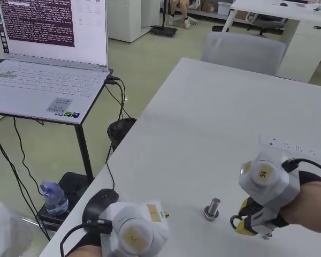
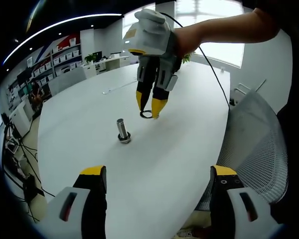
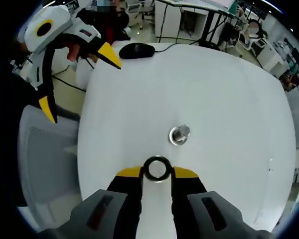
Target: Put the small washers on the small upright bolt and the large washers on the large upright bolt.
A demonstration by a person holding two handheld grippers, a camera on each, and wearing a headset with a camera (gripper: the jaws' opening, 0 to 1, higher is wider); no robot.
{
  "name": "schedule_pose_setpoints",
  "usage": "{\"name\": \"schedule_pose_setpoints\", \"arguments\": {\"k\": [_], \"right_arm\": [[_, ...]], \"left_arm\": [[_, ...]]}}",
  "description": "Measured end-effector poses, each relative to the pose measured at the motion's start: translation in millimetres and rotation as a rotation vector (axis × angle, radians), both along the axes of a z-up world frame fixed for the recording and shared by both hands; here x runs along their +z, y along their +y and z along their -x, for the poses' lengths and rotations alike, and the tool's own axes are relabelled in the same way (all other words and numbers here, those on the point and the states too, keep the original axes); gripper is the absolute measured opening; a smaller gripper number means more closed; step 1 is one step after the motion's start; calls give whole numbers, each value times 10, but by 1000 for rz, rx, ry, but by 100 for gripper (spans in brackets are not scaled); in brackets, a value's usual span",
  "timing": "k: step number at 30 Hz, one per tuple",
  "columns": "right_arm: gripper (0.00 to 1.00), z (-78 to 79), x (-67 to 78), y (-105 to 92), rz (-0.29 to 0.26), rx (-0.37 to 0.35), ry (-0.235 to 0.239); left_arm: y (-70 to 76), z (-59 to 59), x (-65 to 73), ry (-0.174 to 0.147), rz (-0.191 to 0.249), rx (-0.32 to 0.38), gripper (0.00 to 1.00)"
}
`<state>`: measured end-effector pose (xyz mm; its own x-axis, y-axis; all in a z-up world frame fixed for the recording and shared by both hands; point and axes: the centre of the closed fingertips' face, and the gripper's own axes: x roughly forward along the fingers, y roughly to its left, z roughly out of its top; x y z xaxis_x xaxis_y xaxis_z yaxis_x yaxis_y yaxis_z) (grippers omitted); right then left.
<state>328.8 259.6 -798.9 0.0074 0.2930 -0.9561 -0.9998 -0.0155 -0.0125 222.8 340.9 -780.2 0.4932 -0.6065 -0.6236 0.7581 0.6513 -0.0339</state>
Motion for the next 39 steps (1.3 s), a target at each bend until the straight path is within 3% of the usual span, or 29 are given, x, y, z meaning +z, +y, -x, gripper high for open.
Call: {"name": "schedule_pose_setpoints", "arguments": {"k": [5,18,39], "right_arm": [[22,-83,43,64,-11,-9,-12],[22,-309,79,344,-54,-33,-43],[22,-363,-148,495,-12,-27,-24]], "left_arm": [[-3,-7,30,2,14,7,87],[0,-13,-23,8,-4,1,85],[34,-26,-10,13,2,-6,81]]}}
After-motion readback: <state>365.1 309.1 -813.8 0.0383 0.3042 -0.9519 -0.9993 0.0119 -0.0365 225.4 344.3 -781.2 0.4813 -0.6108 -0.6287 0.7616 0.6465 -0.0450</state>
